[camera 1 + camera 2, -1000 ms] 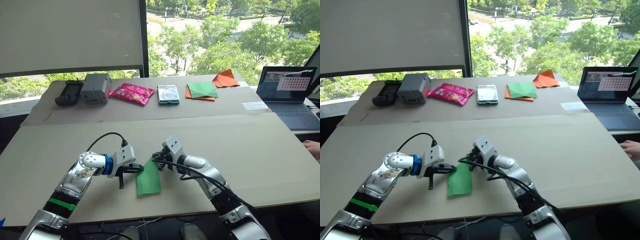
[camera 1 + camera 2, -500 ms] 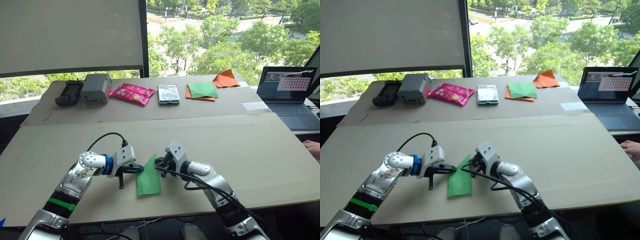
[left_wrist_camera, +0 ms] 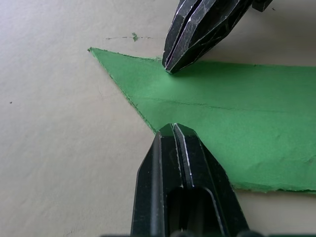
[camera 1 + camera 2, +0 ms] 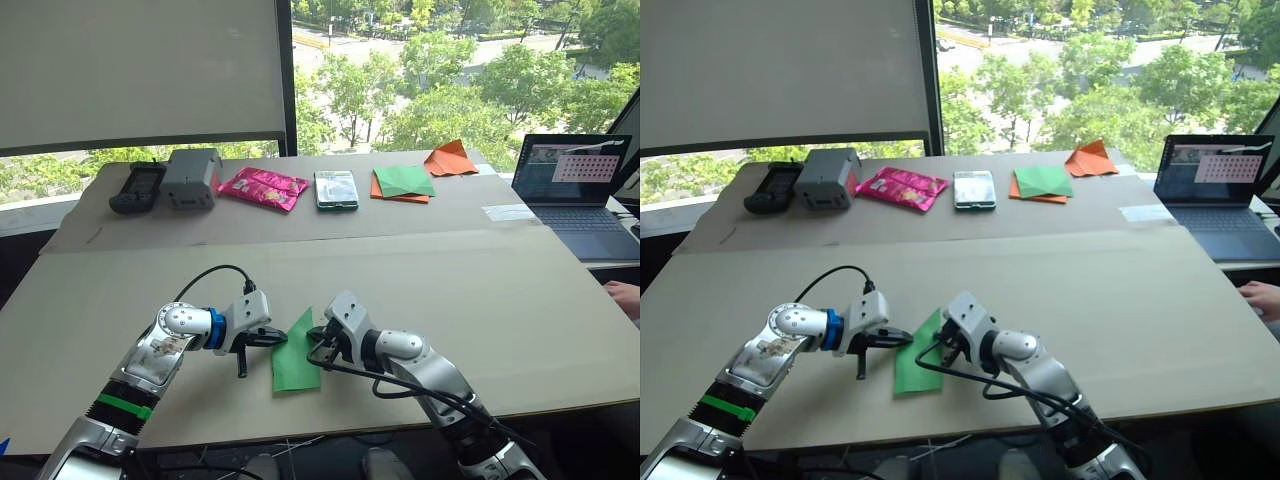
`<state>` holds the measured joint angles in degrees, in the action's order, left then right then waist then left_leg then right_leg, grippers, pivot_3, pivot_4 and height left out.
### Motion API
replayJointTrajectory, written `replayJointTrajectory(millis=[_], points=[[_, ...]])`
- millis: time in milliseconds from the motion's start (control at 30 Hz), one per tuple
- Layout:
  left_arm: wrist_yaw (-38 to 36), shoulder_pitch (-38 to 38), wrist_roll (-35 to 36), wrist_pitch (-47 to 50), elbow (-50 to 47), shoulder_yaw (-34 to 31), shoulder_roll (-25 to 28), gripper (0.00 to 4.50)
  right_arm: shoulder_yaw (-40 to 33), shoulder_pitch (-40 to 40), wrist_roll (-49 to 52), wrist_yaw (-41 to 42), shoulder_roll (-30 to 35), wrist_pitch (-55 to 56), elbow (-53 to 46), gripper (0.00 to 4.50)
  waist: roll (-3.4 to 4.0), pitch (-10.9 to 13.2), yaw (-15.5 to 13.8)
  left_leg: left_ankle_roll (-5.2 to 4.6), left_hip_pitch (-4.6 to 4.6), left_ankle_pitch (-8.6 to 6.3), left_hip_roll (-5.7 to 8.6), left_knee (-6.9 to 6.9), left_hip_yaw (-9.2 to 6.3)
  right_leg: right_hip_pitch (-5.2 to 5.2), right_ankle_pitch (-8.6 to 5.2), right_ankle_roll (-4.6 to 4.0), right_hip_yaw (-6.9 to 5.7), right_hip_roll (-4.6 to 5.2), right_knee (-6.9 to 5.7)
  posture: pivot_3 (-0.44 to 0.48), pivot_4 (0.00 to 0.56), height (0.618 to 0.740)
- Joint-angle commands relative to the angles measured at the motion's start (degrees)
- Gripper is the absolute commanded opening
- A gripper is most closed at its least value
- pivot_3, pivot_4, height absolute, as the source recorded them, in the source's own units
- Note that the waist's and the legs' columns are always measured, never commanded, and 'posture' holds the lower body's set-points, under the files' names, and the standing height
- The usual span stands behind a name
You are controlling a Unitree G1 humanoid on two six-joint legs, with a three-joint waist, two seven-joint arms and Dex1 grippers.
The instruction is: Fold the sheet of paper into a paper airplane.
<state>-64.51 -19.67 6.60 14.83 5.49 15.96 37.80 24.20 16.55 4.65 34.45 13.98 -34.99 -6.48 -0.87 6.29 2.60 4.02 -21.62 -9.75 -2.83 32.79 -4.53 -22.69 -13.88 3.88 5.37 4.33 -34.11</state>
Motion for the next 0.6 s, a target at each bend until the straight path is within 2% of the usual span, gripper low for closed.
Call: replayJointTrajectory(millis=[33, 600], points=[[0.2, 1.0, -2.8, 0.8, 2.4, 2.3, 0.2, 0.02, 4.2, -3.0, -0.2, 1.9, 0.9, -4.4, 1.8, 0.00, 0.00, 0.0, 0.0, 0.01, 0.00, 0.00, 0.00, 0.00, 0.00, 0.00, 0.00, 0.00, 0.00, 0.00, 0.00, 0.000, 0.150, 0.732], [0.2, 0.9, -2.9, 0.5, 2.9, 2.6, 0.1, 0.02, 4.9, -6.4, 1.5, 4.4, 4.1, -7.7, -2.9, 0.00, -0.11, 0.0, -0.1, 0.25, 0.08, -0.16, 0.01, 0.00, 0.00, -0.01, -0.07, -0.03, -0.03, 0.06, 0.06, 0.000, 0.150, 0.732]])
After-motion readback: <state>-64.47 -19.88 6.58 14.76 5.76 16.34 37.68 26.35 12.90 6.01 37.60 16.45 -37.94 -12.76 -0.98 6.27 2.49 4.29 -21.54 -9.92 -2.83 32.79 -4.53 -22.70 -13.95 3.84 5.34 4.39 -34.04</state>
